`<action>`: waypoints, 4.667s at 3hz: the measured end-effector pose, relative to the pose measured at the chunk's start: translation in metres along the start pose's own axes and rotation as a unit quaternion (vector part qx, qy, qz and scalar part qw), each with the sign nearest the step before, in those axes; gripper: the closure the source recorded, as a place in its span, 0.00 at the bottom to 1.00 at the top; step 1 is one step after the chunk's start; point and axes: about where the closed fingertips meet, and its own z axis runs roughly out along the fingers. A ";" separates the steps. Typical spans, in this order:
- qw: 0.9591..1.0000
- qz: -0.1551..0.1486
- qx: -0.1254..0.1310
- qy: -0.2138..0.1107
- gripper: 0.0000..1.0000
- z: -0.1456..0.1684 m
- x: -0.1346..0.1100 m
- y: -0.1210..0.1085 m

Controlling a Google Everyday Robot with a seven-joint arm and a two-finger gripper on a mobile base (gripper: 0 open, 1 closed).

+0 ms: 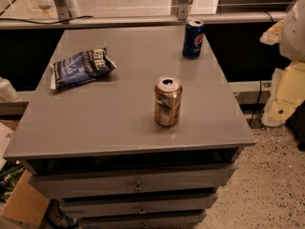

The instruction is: Pick pepsi can

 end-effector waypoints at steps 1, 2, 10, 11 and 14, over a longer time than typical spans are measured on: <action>1.000 0.000 0.000 0.000 0.00 0.000 0.000 0.000; 1.000 -0.010 0.007 -0.014 0.00 0.004 -0.003 -0.004; 0.923 0.131 0.116 -0.344 0.00 0.180 -0.057 -0.246; 0.904 0.165 0.122 -0.375 0.00 0.195 -0.060 -0.269; 0.875 0.182 0.094 -0.439 0.16 0.222 -0.120 -0.290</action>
Offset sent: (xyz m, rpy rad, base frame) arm 0.0125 0.0040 -0.0111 0.0419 -0.0353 0.0574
